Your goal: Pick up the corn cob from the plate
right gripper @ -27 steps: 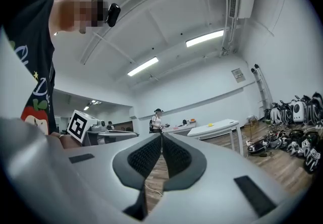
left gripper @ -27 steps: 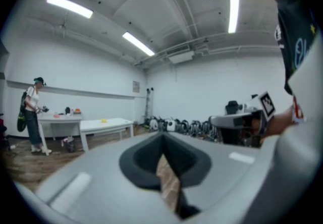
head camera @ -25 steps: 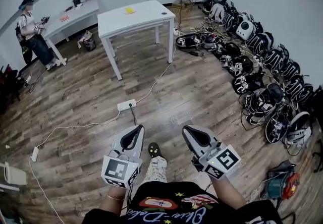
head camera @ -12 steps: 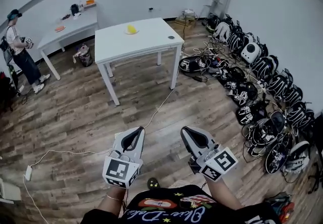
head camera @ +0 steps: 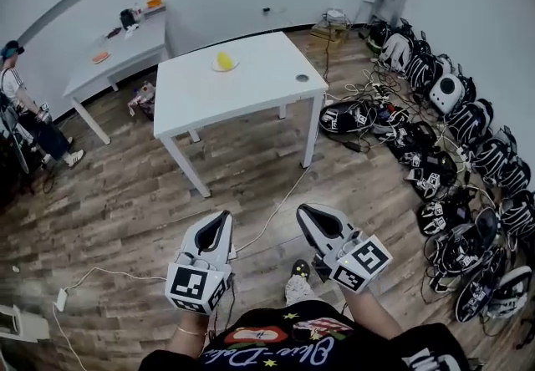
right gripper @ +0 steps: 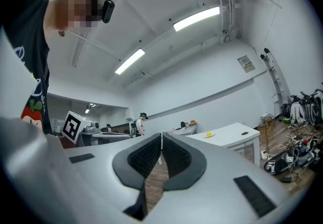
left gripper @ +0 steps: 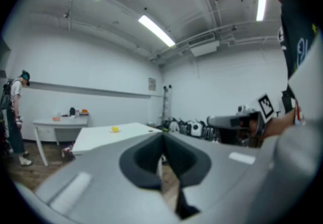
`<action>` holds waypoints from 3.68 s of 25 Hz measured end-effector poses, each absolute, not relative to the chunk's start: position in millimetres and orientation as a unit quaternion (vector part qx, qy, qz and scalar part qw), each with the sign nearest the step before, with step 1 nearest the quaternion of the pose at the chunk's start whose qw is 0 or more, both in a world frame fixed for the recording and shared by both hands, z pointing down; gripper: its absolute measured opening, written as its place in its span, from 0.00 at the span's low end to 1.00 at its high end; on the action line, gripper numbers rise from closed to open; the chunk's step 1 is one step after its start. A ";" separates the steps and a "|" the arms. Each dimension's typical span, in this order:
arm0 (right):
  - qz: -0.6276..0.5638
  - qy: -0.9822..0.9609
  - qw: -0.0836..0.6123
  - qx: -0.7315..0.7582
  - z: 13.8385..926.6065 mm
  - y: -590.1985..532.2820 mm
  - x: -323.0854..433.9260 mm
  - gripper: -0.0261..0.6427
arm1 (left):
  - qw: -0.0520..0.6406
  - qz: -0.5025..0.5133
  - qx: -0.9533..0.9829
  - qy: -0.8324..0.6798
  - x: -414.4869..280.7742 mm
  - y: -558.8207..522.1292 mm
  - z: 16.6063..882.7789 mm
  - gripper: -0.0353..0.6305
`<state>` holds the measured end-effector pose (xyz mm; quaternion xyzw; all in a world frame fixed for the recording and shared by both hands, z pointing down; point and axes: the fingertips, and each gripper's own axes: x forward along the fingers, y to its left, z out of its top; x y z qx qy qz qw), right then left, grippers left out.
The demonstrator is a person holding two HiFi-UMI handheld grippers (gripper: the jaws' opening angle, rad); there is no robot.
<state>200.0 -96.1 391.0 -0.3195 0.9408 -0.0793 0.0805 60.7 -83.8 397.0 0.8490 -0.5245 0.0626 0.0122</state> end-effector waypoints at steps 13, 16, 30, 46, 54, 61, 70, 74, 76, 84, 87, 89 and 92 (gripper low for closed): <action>-0.110 0.955 0.068 -0.267 399.3 -343.9 192.9 0.06 | 0.023 0.080 0.809 -0.582 44.4 -304.3 403.2 0.05; -0.110 0.955 0.054 -0.269 405.3 -390.0 175.7 0.06 | 0.026 0.069 0.808 -0.584 19.8 -359.6 409.0 0.05; -0.084 0.927 0.098 -0.351 374.8 -732.8 -4.9 0.07 | -0.012 0.046 0.880 -0.473 -107.6 -724.2 386.9 0.05; -0.112 0.916 -0.076 -0.379 461.5 -887.3 -106.3 0.24 | 0.041 0.012 0.860 -0.508 -183.3 -824.4 393.2 0.05; -0.119 0.891 -0.261 -0.353 553.1 -946.8 -146.2 0.43 | 0.058 -0.001 0.859 -0.509 -195.5 -822.6 390.2 0.05; -0.161 0.859 -0.350 -0.336 610.3 -981.0 -151.2 0.44 | 0.065 -0.002 0.842 -0.535 -222.5 -817.0 385.8 0.05; -0.168 0.845 -0.397 -0.315 632.6 -982.5 -156.8 0.46 | 0.071 -0.001 0.830 -0.553 -229.1 -810.8 389.8 0.05; -0.151 0.855 -0.397 -0.299 629.2 -981.6 -154.2 0.45 | 0.077 0.003 0.832 -0.550 -223.0 -811.5 391.9 0.05; -0.161 0.860 -0.373 -0.308 623.6 -981.1 -148.9 0.44 | 0.077 0.005 0.832 -0.549 -222.1 -810.5 391.1 0.05; -0.180 0.904 -0.162 -0.353 534.2 -964.5 -128.1 0.44 | 0.070 0.009 0.829 -0.555 -227.4 -813.8 388.0 0.05; -0.163 0.918 -0.065 -0.356 480.4 -946.5 -115.2 0.44 | 0.060 0.013 0.827 -0.559 -227.8 -817.1 386.1 0.05; -0.138 0.923 -0.021 -0.357 448.3 -932.1 -106.2 0.44 | 0.056 0.014 0.825 -0.563 -230.2 -818.8 386.0 0.05; -0.112 0.926 0.007 -0.360 418.7 -915.2 -96.7 0.44 | 0.054 0.016 0.817 -0.573 -238.2 -822.3 389.1 0.05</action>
